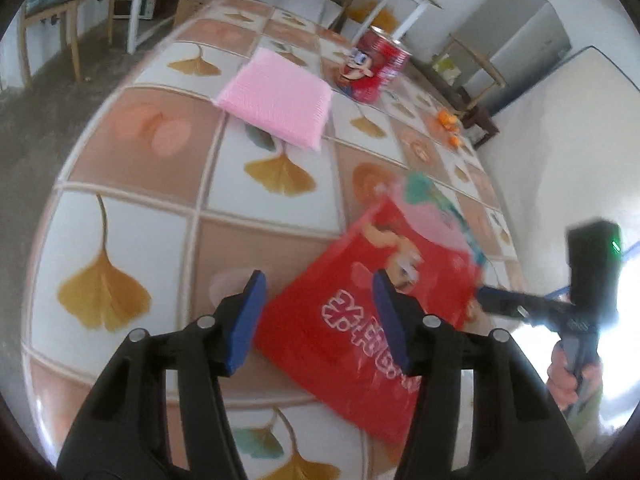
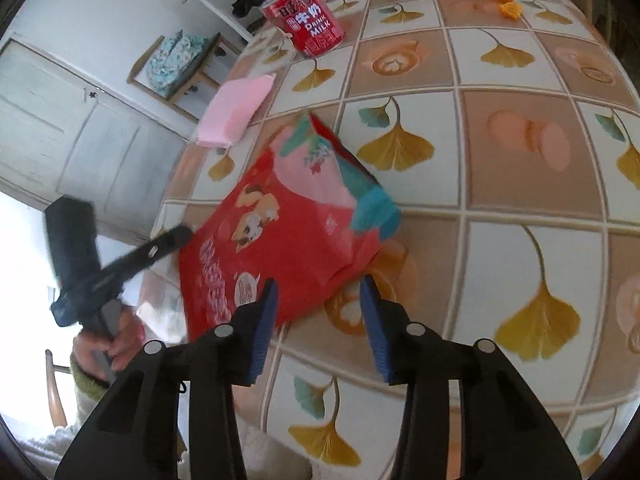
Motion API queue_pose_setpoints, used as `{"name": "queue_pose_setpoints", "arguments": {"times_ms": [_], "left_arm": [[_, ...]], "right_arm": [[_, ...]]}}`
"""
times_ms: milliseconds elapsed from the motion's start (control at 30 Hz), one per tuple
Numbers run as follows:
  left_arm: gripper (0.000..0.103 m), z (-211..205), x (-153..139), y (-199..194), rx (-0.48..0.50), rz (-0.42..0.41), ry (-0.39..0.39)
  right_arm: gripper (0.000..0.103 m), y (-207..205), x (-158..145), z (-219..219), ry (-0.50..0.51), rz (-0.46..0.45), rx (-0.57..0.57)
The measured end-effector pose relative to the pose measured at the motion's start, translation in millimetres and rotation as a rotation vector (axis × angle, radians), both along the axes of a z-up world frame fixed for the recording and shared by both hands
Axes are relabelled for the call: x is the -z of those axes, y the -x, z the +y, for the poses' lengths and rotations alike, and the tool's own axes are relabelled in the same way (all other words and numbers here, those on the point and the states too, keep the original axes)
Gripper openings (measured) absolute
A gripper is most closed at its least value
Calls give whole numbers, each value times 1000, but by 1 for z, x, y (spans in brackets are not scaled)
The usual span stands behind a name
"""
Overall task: Collect trash
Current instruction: 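Grasp the pink sponge with the right tool while the left tool holds the red bag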
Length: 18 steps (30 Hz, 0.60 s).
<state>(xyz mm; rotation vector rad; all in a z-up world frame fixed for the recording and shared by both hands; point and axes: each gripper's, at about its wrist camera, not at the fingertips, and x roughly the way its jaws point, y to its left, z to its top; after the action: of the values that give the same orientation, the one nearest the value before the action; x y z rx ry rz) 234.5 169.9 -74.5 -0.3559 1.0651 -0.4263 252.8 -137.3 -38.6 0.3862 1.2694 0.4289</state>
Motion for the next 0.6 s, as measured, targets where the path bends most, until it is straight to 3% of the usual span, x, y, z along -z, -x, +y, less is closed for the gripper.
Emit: {"name": "queue_pose_setpoints", "arguments": {"times_ms": [167,400,533,600], "left_arm": [[51,8,4,23,11,42,99],[48,10,21,41,37,147,338],[48,9,24,45,27,149,397],[48,9,27,43,26,161,466]], "right_arm": [[33,-13,7,13,36,-5,-31],[24,-21,7,28,103,-37,-101],[23,-19,7,31,125,-50,-110],[23,-17,6,32,131,-58,-116]]}}
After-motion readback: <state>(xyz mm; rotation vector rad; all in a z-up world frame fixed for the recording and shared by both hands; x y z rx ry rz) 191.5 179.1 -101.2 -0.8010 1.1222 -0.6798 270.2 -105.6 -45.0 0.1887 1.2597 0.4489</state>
